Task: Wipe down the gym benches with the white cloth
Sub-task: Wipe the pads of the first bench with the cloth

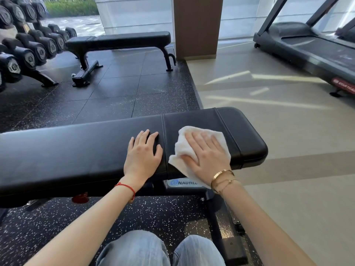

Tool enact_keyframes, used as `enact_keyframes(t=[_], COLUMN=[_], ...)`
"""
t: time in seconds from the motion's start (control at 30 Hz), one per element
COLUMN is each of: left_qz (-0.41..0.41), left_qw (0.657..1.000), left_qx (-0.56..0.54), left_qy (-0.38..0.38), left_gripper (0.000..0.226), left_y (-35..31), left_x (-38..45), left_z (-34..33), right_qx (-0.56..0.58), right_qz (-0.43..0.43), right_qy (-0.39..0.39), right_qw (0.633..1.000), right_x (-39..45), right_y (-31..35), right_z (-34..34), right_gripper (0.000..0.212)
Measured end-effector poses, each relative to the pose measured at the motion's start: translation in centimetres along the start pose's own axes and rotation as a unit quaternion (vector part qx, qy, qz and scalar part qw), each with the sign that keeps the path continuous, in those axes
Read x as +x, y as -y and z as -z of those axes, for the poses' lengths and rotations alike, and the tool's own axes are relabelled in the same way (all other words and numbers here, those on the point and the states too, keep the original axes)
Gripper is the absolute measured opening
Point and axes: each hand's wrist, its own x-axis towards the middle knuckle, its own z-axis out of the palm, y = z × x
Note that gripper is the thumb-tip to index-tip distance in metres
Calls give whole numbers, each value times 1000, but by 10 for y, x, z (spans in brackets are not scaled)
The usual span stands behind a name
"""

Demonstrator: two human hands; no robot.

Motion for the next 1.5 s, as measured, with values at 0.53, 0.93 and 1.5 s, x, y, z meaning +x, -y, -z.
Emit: enact_keyframes(t=[0.53,0.93,1.5], left_qz=[-3,4,3], left_qw=[1000,1000,999], left_qx=[22,22,30], left_qy=[-9,-20,-25], left_gripper=[54,53,54], left_y=[-1,-2,-1], left_x=[0,1,0], left_z=[0,1,1], right_qx=[-51,-30,-22], right_qz=[-31,-72,-102], right_qy=[109,102,99], right_qw=[992,992,990], right_x=[59,123,114], right_y=[-33,-65,-102], right_z=[12,-7,5], right_gripper=[81,68,74])
